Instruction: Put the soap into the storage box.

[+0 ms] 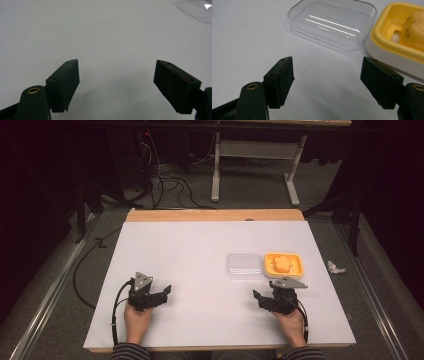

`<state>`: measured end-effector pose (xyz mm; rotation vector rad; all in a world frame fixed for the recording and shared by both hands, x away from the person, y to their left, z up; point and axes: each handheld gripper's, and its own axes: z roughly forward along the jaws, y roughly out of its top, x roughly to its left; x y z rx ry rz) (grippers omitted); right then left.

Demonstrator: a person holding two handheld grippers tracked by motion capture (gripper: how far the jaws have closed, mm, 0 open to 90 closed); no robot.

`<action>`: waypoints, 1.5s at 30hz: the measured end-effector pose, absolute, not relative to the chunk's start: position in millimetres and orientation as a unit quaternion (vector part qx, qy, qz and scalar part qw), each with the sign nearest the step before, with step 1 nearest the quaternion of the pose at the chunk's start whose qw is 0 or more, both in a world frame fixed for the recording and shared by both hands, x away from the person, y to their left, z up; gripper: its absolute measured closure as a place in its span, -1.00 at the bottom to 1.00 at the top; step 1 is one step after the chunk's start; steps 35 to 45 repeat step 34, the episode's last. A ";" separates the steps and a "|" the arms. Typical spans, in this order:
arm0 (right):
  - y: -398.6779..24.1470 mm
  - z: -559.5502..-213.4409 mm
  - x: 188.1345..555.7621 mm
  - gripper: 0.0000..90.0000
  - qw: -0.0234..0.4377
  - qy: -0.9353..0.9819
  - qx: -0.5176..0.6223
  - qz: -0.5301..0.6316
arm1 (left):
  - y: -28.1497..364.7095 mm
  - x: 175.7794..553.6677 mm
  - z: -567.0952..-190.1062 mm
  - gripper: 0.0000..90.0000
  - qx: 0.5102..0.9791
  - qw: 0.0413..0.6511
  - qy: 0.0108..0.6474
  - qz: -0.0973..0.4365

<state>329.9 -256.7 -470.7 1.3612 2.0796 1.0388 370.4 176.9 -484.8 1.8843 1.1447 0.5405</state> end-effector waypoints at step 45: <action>-249.0 -479.5 329.2 -0.34 0.236 0.760 0.474 0.377 | 176.8 370.0 -484.8 -0.53 0.752 0.422 0.457 0.217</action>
